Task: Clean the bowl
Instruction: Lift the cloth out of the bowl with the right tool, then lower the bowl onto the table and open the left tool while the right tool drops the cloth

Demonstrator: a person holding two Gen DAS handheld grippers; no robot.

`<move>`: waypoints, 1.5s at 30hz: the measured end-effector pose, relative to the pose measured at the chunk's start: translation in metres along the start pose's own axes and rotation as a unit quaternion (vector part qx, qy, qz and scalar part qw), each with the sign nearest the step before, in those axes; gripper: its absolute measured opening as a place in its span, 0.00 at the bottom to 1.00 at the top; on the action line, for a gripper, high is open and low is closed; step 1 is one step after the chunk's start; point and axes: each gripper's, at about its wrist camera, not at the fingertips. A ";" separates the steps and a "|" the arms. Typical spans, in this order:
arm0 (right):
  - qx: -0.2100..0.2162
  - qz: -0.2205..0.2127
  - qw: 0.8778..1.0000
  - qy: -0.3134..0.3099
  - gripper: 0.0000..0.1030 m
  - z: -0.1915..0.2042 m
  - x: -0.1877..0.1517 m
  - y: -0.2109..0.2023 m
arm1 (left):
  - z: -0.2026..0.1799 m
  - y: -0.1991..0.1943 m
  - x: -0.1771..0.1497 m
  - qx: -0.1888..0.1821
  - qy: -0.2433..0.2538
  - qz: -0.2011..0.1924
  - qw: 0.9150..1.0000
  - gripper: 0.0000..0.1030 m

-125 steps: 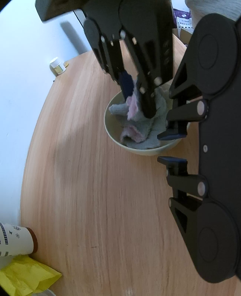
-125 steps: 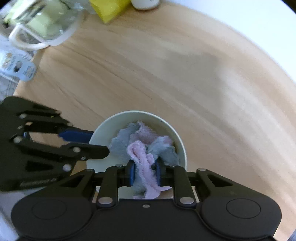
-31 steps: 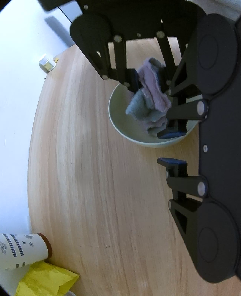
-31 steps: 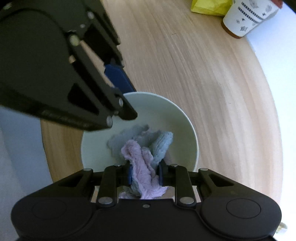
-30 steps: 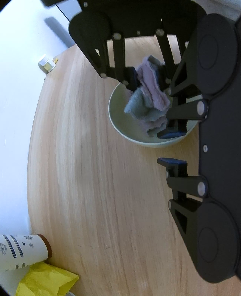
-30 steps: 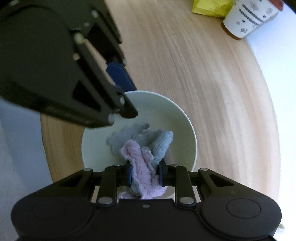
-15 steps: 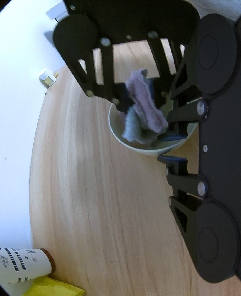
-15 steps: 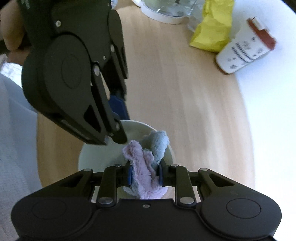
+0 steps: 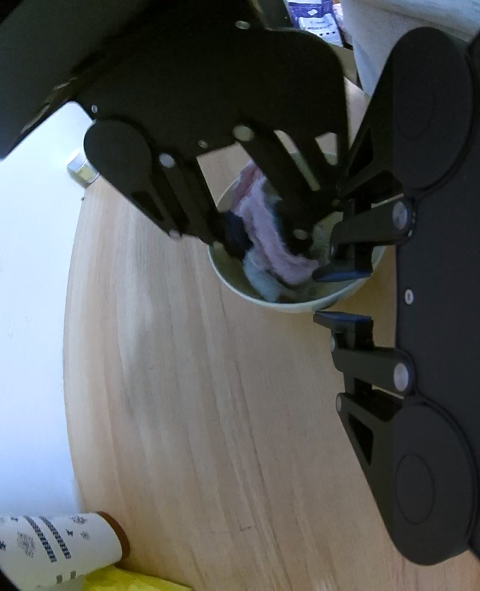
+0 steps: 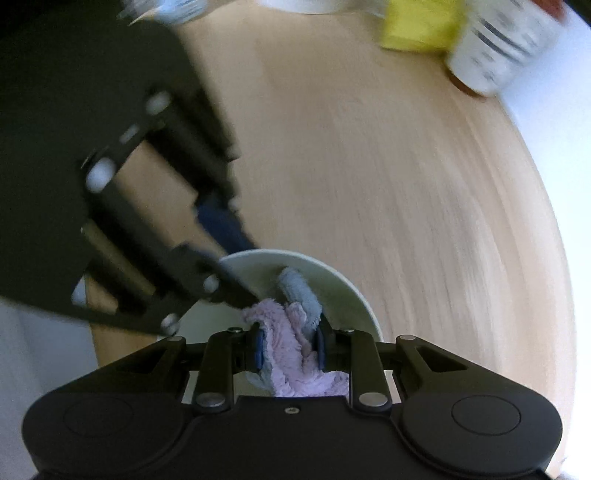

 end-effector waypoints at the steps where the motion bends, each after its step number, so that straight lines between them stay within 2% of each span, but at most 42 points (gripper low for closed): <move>1: 0.000 0.001 1.000 0.020 0.25 -0.005 -0.001 -0.002 | 0.000 -0.001 0.000 -0.001 -0.001 0.000 1.000 0.15; 6: 0.011 -0.008 0.995 0.099 0.25 -0.024 -0.009 -0.014 | -0.004 -0.003 -0.002 0.005 0.007 0.006 1.000 0.17; 11: -0.012 -0.026 0.994 0.107 0.26 -0.027 -0.016 -0.027 | -0.004 -0.005 -0.002 0.009 0.003 0.009 1.000 0.17; 15: -0.015 -0.055 0.989 0.133 0.26 -0.043 0.003 -0.020 | -0.001 -0.006 -0.008 0.001 -0.041 -0.001 0.999 0.17; 19: -0.015 -0.093 0.979 0.183 0.26 -0.058 -0.010 -0.042 | -0.007 -0.009 -0.010 0.013 -0.037 0.000 0.999 0.19; 22: -0.021 -0.124 0.965 0.230 0.26 -0.071 -0.021 -0.058 | -0.010 -0.015 -0.011 0.020 -0.045 -0.005 0.999 0.36; 27: -0.019 -0.167 0.930 0.328 0.26 -0.094 -0.058 -0.085 | -0.010 -0.026 -0.012 0.025 -0.082 -0.020 0.996 0.38; 29: -0.017 -0.178 0.917 0.356 0.26 -0.104 -0.070 -0.093 | -0.008 -0.031 -0.011 0.030 -0.098 -0.028 0.994 0.43; 31: -0.011 -0.192 0.901 0.389 0.26 -0.109 -0.083 -0.094 | -0.010 -0.038 -0.015 0.035 -0.101 -0.034 0.994 0.52; 33: -0.001 -0.205 0.877 0.435 0.26 -0.116 -0.102 -0.092 | -0.015 -0.044 -0.016 0.047 -0.102 -0.039 0.993 0.59; 38: -0.016 -0.185 0.845 0.501 0.26 -0.124 -0.144 -0.071 | -0.017 -0.051 -0.014 0.059 -0.115 -0.042 0.991 0.70; 41: -0.019 -0.170 0.834 0.525 0.26 -0.125 -0.160 -0.056 | -0.020 -0.051 -0.009 0.057 -0.125 -0.044 0.989 0.73; 45: -0.025 -0.149 0.825 0.545 0.26 -0.129 -0.173 -0.031 | -0.029 -0.045 -0.003 0.057 -0.134 -0.047 0.988 0.79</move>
Point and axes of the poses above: each gripper's, at about its wrist camera, not at the fingertips, and y roughly the way its jaws point, z to its left, x to its top, and after that the axes turned 15 degrees about -x, right-handed
